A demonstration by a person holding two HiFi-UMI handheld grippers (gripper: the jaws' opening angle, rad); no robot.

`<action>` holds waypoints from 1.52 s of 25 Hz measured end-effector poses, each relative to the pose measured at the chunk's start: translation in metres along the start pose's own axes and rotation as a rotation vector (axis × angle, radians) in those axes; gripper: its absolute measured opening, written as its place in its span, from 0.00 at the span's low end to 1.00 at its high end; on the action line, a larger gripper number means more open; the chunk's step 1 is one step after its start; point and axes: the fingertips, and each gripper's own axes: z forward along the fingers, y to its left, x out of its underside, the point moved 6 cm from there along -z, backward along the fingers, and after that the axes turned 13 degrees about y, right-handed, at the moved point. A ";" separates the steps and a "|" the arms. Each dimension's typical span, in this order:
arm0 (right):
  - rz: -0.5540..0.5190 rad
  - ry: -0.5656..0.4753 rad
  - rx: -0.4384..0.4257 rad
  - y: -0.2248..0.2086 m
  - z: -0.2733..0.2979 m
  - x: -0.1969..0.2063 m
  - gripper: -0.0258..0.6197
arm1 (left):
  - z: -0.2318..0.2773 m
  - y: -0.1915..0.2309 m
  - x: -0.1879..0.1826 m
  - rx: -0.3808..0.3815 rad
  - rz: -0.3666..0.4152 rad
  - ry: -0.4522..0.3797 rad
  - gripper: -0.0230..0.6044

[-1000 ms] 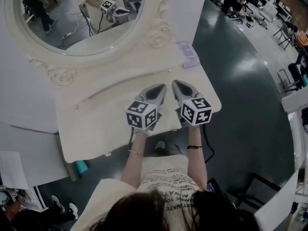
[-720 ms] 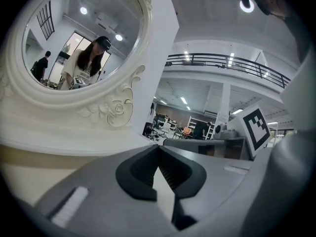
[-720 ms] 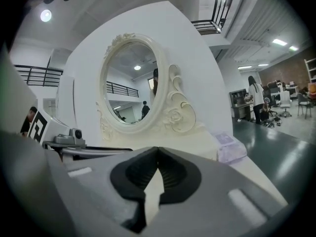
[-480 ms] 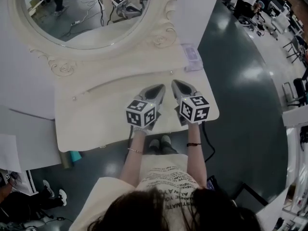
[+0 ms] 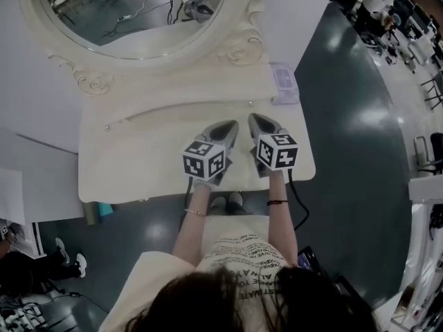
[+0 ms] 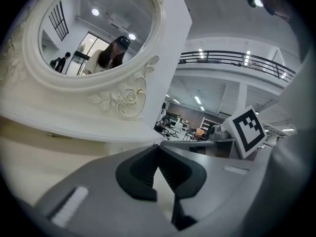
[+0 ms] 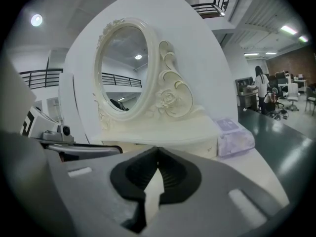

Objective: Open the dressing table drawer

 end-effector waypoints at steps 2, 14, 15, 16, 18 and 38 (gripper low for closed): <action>-0.003 0.008 0.005 -0.005 0.002 0.001 0.04 | 0.003 -0.001 0.001 -0.011 -0.008 0.000 0.04; -0.016 0.069 0.009 -0.021 0.029 0.000 0.04 | 0.018 0.015 0.015 -0.051 -0.056 0.001 0.03; -0.013 0.070 0.011 -0.022 0.031 0.001 0.04 | 0.018 0.017 0.016 -0.054 -0.061 0.002 0.04; -0.010 0.070 0.013 -0.023 0.032 0.001 0.04 | 0.018 0.019 0.017 -0.057 -0.065 0.005 0.03; -0.005 0.074 0.020 -0.024 0.035 0.002 0.04 | 0.020 0.020 0.018 -0.058 -0.067 0.013 0.04; 0.045 0.147 0.142 -0.046 0.067 0.002 0.17 | 0.034 0.039 0.020 -0.062 -0.094 0.047 0.03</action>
